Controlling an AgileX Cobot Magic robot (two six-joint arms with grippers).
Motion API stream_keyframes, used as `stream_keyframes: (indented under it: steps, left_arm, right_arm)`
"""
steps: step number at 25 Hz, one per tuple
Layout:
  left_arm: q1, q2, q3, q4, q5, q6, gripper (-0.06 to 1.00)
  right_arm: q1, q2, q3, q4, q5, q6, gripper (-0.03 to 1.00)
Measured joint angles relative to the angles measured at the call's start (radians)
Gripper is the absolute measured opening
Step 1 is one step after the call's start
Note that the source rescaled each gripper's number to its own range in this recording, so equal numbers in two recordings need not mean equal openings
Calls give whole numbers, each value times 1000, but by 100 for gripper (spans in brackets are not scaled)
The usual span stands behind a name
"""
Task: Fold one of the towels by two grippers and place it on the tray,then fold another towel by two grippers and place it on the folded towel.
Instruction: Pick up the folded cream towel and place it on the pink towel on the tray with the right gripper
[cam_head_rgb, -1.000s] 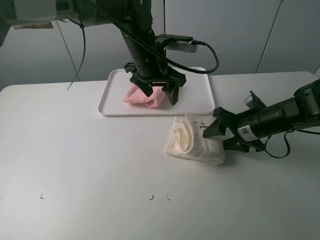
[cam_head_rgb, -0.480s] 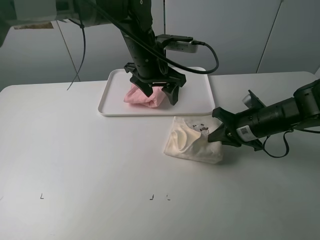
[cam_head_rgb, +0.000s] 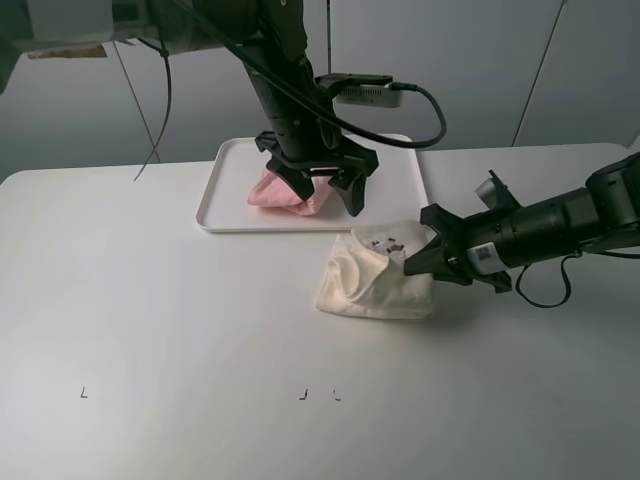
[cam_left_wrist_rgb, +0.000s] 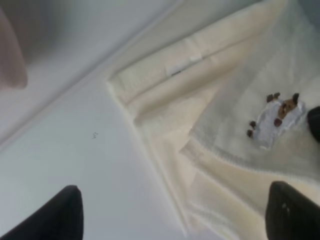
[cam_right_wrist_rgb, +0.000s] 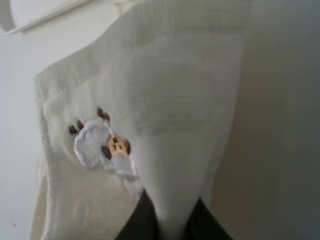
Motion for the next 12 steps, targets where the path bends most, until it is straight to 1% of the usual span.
stream_keyframes:
  steps: [2,3,6,8,10,12]
  left_arm:
    - [2,-47,87,9,-51,-11,94]
    - [6,-83,141,11,-97,-18,94]
    - [23,-212,366,17,-252,-22,94]
    - [34,-300,494,25,-342,-22,94]
    - [52,-380,610,25,-401,-20,94]
    - [67,-432,696,25,-452,-20,94]
  right_arm:
    - [0,1,-25,-33,5,26,4]
    - [0,1,-40,-59,6,43,4]
    - [0,1,-93,-151,8,99,4]
    - [0,1,-143,-224,14,159,4]
    - [0,1,-200,-287,43,224,4]
    - [0,1,-273,-343,83,276,4]
